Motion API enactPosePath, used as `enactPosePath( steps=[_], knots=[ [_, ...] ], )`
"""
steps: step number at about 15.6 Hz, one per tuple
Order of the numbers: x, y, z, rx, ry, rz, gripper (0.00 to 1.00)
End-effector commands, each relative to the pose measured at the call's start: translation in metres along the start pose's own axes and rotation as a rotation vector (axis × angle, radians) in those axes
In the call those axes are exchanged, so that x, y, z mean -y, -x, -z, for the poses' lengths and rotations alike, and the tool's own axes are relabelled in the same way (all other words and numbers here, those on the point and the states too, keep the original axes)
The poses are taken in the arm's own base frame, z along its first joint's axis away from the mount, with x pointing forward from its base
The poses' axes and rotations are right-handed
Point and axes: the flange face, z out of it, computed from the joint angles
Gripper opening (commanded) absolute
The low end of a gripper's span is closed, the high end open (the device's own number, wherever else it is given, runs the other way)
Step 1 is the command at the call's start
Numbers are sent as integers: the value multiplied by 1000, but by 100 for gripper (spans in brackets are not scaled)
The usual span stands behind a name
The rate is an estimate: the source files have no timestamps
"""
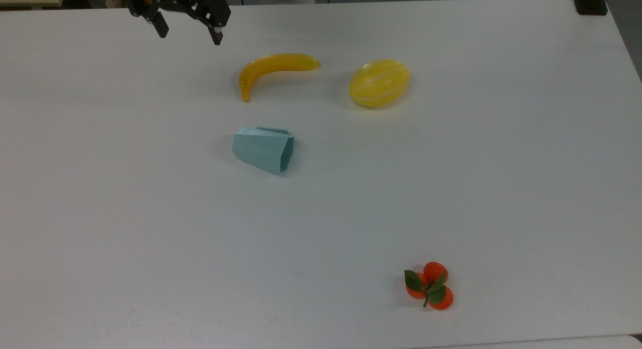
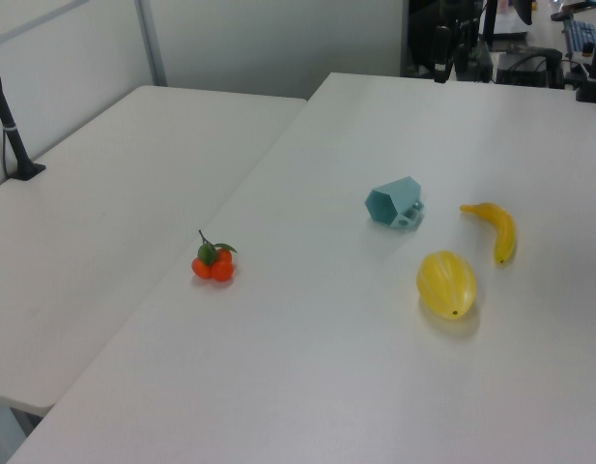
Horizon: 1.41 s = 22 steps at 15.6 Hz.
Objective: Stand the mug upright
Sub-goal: 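Move the gripper down toward the tipped-over teal cup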
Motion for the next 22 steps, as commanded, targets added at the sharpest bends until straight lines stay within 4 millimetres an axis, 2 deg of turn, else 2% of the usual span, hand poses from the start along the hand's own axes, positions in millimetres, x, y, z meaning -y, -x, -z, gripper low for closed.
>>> enactPosePath(
  steps=[1, 3, 5, 7, 9, 11, 13, 16, 19, 22],
  knots=[
    [-8, 0, 14, -35, -10, -32, 100],
    [-7, -4, 11, -55, -4, -29, 100],
    [7, -7, 3, -47, 11, -2, 100],
    [5, -8, -2, -37, 49, 8, 100],
    [13, -9, -7, -32, 54, 22, 100],
    [23, -14, -21, -21, 58, 36, 100],
    [48, -22, -41, -25, 78, 58, 100],
    [81, -32, -81, -25, 189, 60, 100],
    [116, -31, -109, -11, 276, 80, 100],
    [166, -21, -138, -21, 383, 98, 100]
  ],
)
